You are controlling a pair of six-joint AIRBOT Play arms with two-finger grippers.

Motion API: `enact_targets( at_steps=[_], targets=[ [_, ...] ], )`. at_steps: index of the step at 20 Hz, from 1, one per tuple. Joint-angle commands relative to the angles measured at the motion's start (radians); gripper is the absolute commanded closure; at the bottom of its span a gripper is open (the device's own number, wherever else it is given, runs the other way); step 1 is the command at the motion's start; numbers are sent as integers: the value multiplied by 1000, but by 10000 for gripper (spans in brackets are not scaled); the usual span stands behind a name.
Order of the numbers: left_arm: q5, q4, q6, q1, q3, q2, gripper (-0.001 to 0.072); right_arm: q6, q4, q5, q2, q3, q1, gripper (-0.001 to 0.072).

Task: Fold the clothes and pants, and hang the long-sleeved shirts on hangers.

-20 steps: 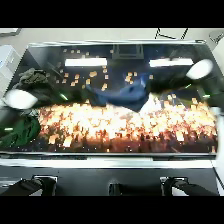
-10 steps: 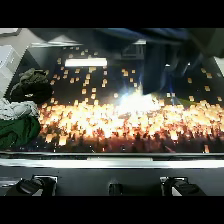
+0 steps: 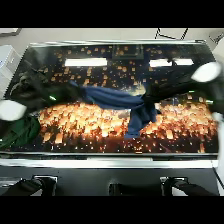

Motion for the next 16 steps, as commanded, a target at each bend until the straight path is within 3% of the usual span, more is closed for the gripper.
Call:
enact_targets(
  at_steps=[1,2,4,5,6,8,10,11,13,16],
  targets=[
    [66,-76,-116,-29,-190,-131,681,-21,296,-186,-266,-90,1,670],
    [64,-90,-115,-31,-197,-161,681,-48,379,-180,-320,-90,1,635],
    [70,-90,-104,-26,-196,-181,681,-99,452,-140,-369,-83,-10,271],
    [68,-90,-100,-14,-196,-178,681,-127,433,-98,-367,-66,-28,184],
    [55,-89,-75,5,-195,-170,681,-134,384,-29,-359,-37,-59,175],
    [-5,-89,-5,57,-195,-154,681,-117,146,139,-314,10,-158,166],
    [-76,-89,47,109,-196,-154,681,-3,-187,239,-248,-2,-258,76],
    [-97,-89,73,129,-197,-154,681,37,-279,260,-216,-44,-292,27],
    [-99,-86,81,141,-198,-154,681,35,-281,244,-158,-205,-319,17],
    [-100,-86,80,140,-198,-154,681,-54,0,39,-124,-486,-251,17]
  ],
)
